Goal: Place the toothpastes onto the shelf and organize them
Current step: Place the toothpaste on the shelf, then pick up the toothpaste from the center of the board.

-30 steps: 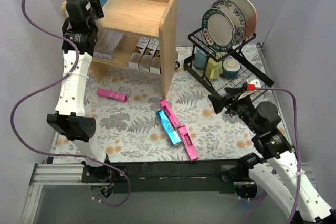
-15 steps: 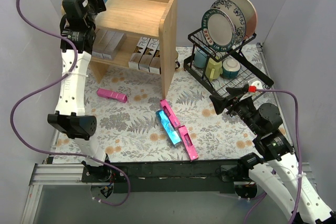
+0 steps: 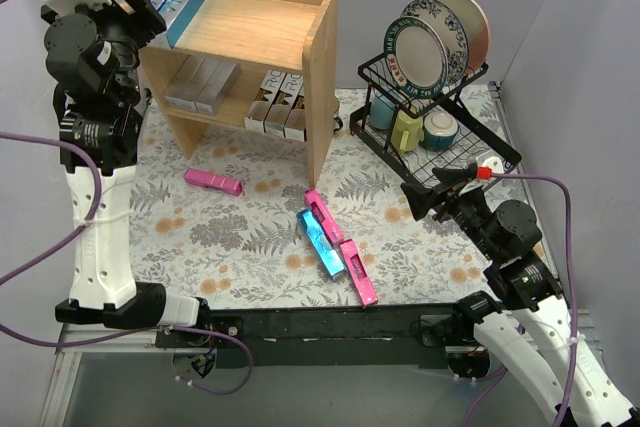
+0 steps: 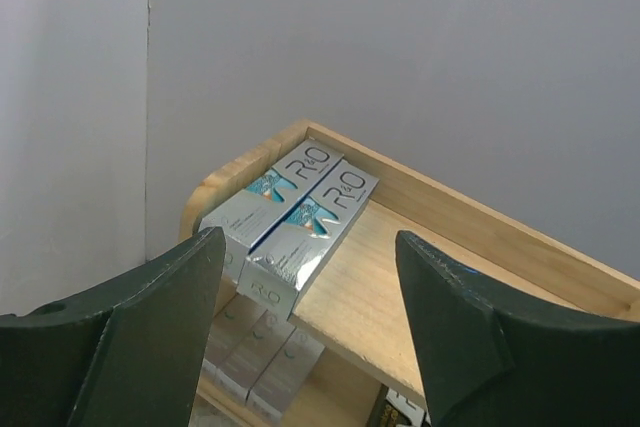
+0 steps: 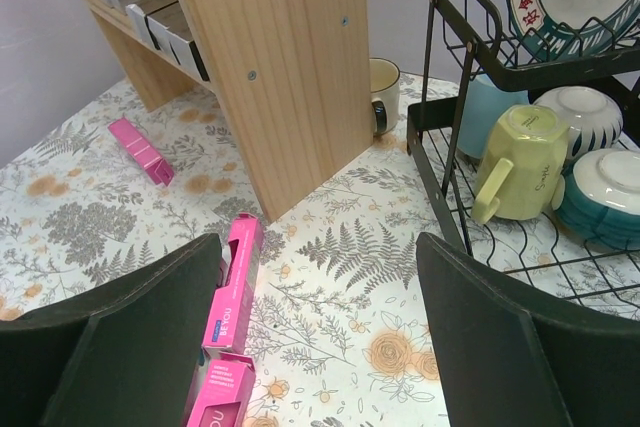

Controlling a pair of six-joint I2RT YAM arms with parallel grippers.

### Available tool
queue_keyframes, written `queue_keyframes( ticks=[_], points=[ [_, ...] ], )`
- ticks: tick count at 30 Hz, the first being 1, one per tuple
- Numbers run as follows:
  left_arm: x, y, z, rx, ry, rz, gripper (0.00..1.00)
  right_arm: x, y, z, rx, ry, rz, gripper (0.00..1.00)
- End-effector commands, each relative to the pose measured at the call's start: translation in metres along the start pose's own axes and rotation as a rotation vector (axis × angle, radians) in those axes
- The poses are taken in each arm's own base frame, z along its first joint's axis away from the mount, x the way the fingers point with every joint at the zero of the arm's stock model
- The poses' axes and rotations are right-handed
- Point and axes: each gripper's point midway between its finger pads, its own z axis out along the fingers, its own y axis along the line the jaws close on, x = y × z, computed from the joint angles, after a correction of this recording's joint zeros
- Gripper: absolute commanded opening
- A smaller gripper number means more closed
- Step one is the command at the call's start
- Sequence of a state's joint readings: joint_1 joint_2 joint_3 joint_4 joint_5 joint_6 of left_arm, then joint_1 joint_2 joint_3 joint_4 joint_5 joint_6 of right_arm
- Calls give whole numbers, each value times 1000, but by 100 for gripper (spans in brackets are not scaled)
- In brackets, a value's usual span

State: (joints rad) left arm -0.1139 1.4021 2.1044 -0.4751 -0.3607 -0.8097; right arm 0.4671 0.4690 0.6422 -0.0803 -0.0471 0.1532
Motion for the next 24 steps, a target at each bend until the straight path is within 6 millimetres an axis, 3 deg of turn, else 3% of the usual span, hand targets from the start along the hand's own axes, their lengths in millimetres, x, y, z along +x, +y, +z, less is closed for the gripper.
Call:
queue_keyframes(
  ticks=[1,6,7,10,11,13,14,16,17,20,21,24],
  points=[
    [50,6,-6,-31,157,-69,69,-6,-1,-4,12,-24,-11,87],
    [68,-8,-35,57,257,-174,72,3,-1,-5,11,8,1,86],
    [90,-7,-40,58,314,-174,73,6,1,-3,-2,26,5,86],
    [111,-9,-72,109,386,-235,78,18,4,-2,-21,92,22,86],
    [150,-6,-83,122,476,-232,80,23,6,-2,-27,110,28,86],
    [163,-3,-109,148,511,-252,84,37,9,-1,-52,164,40,86],
    [204,6,-121,125,600,-240,85,42,12,0,-67,187,44,86],
    [226,6,-146,168,662,-254,88,56,21,2,-122,249,66,84],
    [258,14,-159,153,734,-249,89,61,25,2,-147,271,76,84],
    [285,12,-187,202,803,-306,95,85,37,4,-217,374,138,83],
    [314,18,-202,190,870,-317,95,91,39,5,-224,403,154,82],
    [329,10,-222,216,916,-429,95,113,41,8,-232,492,203,81]
  ],
)
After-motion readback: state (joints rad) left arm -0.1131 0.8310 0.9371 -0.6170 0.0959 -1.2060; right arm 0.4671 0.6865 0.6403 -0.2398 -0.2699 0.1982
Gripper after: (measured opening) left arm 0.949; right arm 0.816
